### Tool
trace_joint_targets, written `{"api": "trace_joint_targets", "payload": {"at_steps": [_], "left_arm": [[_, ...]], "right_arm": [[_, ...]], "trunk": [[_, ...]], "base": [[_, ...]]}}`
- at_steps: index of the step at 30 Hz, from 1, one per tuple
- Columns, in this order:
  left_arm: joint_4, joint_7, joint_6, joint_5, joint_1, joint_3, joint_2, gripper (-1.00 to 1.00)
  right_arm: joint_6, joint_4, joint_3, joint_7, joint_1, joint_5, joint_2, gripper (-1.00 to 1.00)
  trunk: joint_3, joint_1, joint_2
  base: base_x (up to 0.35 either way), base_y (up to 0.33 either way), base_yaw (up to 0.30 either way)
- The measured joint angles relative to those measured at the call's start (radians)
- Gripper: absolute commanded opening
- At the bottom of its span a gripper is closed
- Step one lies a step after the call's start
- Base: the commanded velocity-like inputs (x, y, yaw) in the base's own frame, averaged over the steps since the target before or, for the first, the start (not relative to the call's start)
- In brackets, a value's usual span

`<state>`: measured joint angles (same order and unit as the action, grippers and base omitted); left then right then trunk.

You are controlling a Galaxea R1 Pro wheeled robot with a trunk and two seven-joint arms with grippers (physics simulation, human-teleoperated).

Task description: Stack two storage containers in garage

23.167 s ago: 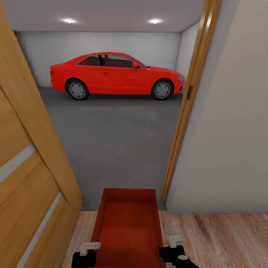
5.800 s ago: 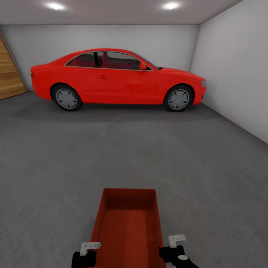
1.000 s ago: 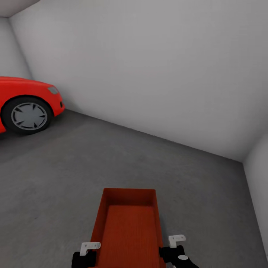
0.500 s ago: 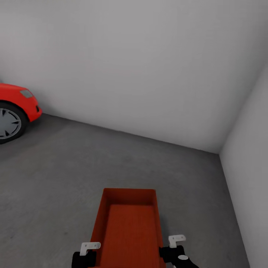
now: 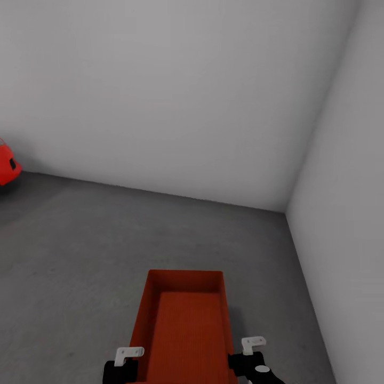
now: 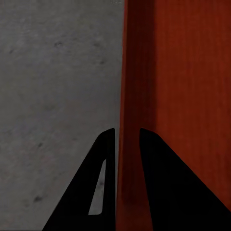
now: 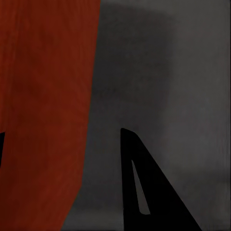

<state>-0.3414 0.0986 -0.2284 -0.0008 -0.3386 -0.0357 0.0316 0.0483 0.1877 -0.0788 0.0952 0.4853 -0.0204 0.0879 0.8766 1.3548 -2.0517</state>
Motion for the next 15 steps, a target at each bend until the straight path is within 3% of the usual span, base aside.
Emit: {"api": "trace_joint_targets", "payload": {"at_steps": [5, 15], "left_arm": [[0.0, 0.0, 0.0, 0.0, 0.0, 0.0, 0.0, -1.0], [0.0, 0.001, 0.0, 0.001, 0.0, 0.0, 0.0, -1.0]], "right_arm": [[0.0, 0.0, 0.0, 0.0, 0.0, 0.0, 0.0, -1.0], [0.0, 0.0, 0.001, 0.0, 0.0, 0.0, 0.0, -1.0]], "trunk": [[-0.001, 0.0, 0.0], [-0.001, -0.001, 0.0]], "base": [[0.164, 0.094, -0.134], [0.29, 0.191, -0.014]]}}
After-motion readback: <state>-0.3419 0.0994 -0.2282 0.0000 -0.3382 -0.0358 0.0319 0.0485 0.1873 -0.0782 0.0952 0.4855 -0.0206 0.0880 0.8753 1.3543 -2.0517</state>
